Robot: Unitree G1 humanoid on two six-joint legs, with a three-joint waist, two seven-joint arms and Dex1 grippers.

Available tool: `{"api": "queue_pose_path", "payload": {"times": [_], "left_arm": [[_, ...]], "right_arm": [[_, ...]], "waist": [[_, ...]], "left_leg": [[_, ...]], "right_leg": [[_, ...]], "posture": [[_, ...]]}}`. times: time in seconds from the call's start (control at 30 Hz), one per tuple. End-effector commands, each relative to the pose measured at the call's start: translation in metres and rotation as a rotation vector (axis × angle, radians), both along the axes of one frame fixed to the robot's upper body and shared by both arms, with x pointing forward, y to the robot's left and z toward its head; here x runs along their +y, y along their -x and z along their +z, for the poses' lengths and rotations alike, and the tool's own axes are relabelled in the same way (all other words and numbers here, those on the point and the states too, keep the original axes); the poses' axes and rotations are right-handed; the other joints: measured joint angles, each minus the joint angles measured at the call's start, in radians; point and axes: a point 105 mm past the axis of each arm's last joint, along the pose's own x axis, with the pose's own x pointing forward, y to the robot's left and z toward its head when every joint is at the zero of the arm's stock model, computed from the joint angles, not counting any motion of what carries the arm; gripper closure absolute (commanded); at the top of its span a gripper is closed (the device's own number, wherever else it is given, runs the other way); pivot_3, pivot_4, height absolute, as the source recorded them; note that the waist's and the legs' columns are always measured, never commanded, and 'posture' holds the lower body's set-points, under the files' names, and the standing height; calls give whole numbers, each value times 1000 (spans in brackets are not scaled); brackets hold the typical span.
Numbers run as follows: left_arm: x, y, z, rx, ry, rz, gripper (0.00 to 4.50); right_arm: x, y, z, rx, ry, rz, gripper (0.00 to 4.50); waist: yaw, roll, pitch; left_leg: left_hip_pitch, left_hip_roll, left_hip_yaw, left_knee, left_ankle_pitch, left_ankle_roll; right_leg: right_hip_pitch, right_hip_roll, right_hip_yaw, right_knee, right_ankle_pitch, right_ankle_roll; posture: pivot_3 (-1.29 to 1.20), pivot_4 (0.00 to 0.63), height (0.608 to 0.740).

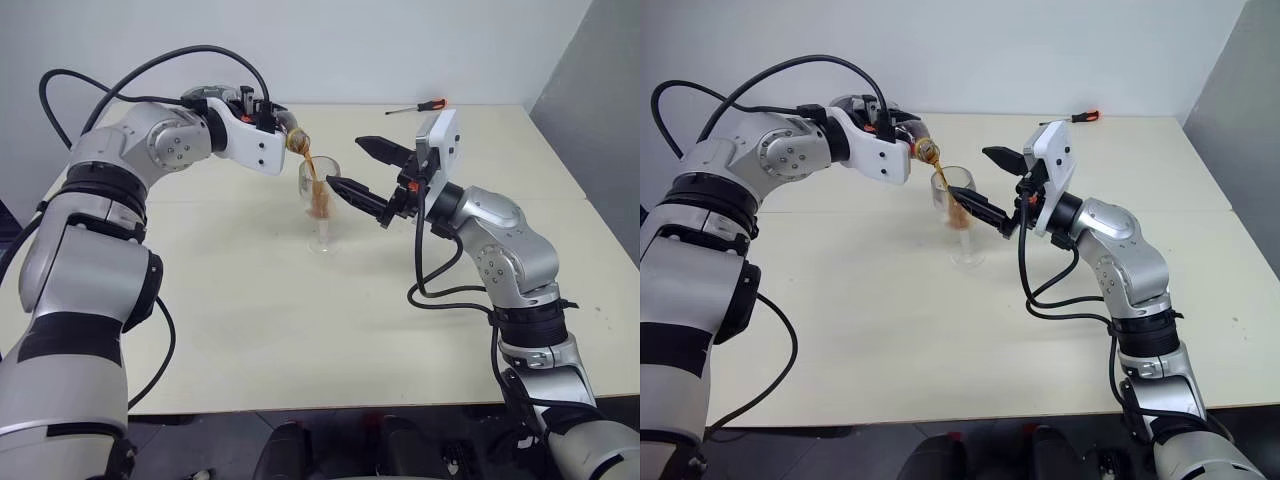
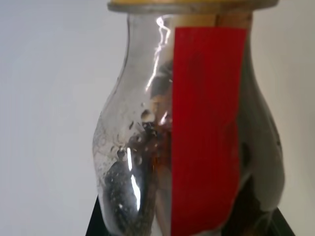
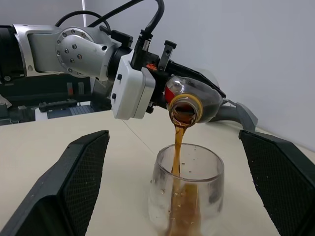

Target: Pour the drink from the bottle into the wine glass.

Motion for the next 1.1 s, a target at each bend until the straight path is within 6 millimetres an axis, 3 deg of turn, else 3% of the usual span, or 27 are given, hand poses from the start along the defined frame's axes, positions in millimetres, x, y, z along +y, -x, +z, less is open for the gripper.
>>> {"api": "queue_pose_path", "payload": {"times": [0.03, 1.1], "left_arm": [[-3, 4, 30, -91, 20, -16, 3363], [-7, 4, 36, -116, -7, -22, 3363]], "right_arm": [[-1, 3, 13, -61, -15, 3, 0], [-2, 1, 15, -63, -19, -6, 0]], "waist": [[0, 0, 0], [0, 0, 0]], "left_leg": [[0, 0, 0, 0, 0, 0], [0, 0, 0, 0, 0, 0]], "right_leg": [[0, 0, 0, 0, 0, 0], [0, 0, 0, 0, 0, 0]], "posture": [[0, 150, 740], [0, 150, 740]]}}
